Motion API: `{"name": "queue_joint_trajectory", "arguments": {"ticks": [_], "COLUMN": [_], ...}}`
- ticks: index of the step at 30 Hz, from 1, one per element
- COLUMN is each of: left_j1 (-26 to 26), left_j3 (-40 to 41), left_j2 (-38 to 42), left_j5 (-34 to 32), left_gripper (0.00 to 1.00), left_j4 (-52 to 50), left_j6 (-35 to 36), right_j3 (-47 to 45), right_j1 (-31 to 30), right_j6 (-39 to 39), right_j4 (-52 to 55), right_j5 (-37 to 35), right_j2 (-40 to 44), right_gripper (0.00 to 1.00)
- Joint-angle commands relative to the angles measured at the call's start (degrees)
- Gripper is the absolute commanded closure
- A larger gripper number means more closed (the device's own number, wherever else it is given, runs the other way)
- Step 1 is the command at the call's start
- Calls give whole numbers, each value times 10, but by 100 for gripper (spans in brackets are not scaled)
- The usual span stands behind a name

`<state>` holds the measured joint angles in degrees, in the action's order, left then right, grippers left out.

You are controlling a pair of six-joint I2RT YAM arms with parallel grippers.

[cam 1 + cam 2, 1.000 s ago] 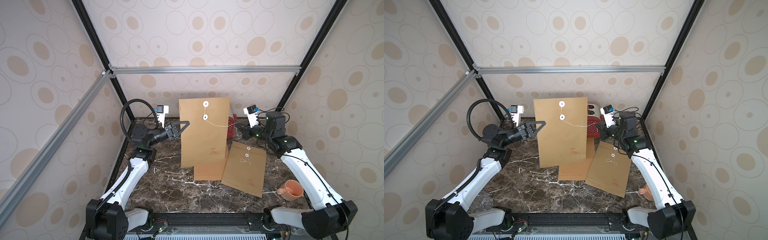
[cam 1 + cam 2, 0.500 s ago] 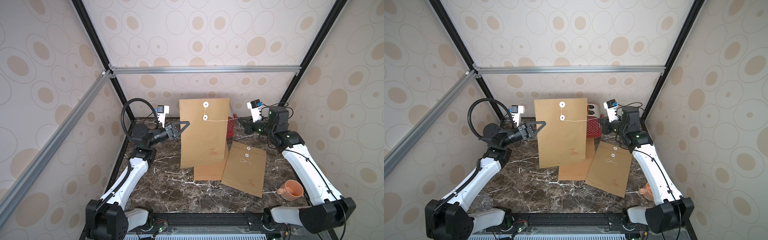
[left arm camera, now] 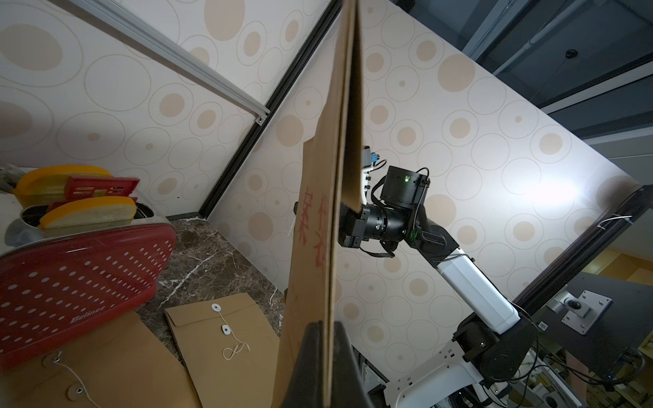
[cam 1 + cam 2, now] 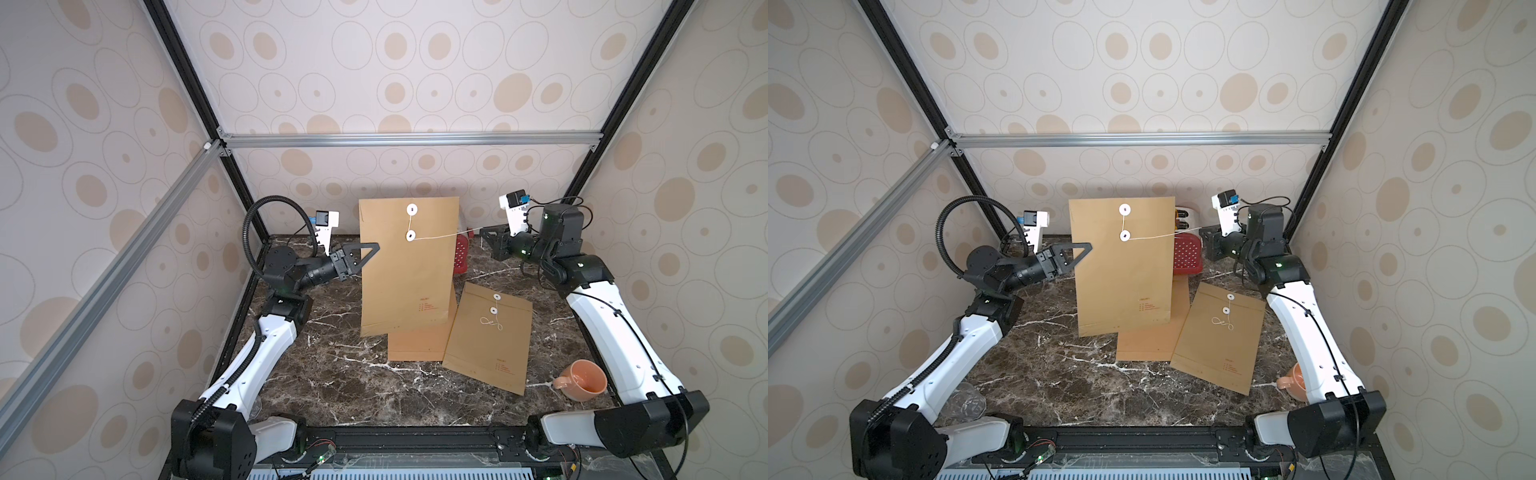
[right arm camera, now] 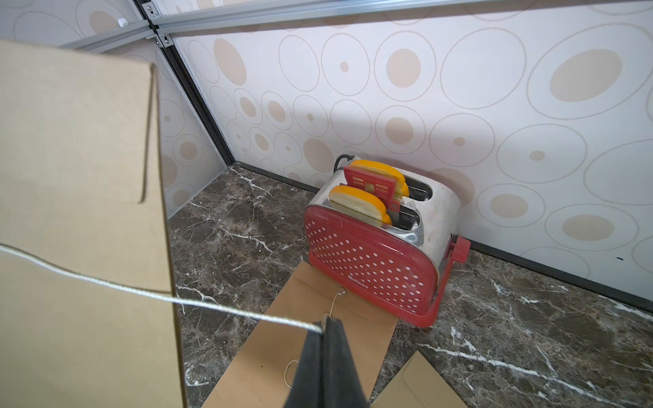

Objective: Close the mouth of the file bag
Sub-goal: Close the file bag.

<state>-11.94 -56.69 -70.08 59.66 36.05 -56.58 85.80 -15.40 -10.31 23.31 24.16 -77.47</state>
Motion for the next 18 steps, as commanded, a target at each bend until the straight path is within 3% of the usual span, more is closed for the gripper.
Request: {"name": "queue_joint_trajectory", "arguments": {"ticks": [1,18], "left_j1": [0,-5], "left_j3": [-36,-74], "left_j2": [12,21], "left_j5": [-2,-9], "left_gripper": [100,100], "left_j4": [-37,-206], "left_j6": [43,160], "right_j3": [17,118], "right_j1": [1,-24], "right_j6": [-15,-13], "right_j4": [1,21], "right_j5": [25,34], "right_j2": [8,-48], "right_gripper": [100,100]}}
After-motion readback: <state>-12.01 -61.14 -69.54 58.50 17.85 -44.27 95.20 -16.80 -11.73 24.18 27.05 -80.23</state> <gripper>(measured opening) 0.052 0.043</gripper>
